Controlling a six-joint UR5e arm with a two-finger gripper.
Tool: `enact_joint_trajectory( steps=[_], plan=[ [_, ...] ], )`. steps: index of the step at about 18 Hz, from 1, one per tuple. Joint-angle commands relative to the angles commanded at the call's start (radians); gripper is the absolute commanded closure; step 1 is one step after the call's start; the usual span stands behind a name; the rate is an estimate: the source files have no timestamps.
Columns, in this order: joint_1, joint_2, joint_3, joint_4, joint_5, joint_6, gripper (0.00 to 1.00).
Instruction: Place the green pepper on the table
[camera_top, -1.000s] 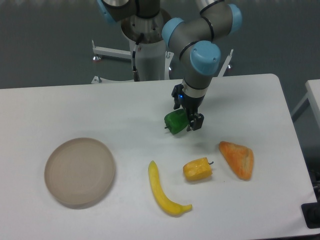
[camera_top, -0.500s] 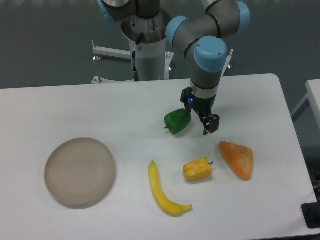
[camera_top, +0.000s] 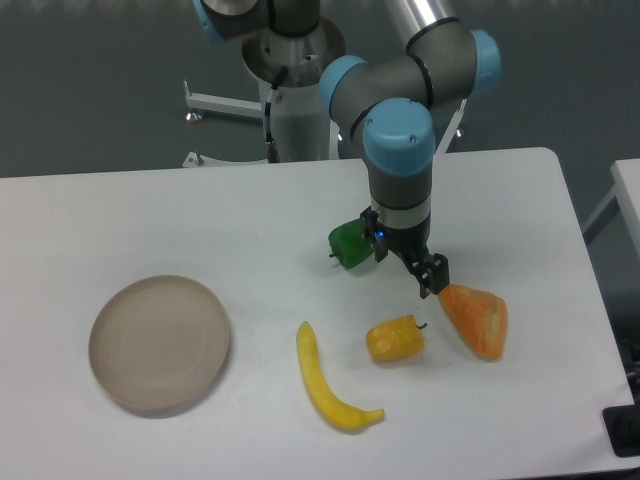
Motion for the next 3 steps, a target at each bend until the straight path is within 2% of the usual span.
enact_joint_trajectory(
  steps=[3],
  plan=[
    [0.000, -0.002, 0.003, 0.000, 0.000, 0.000, 0.00]
  ],
)
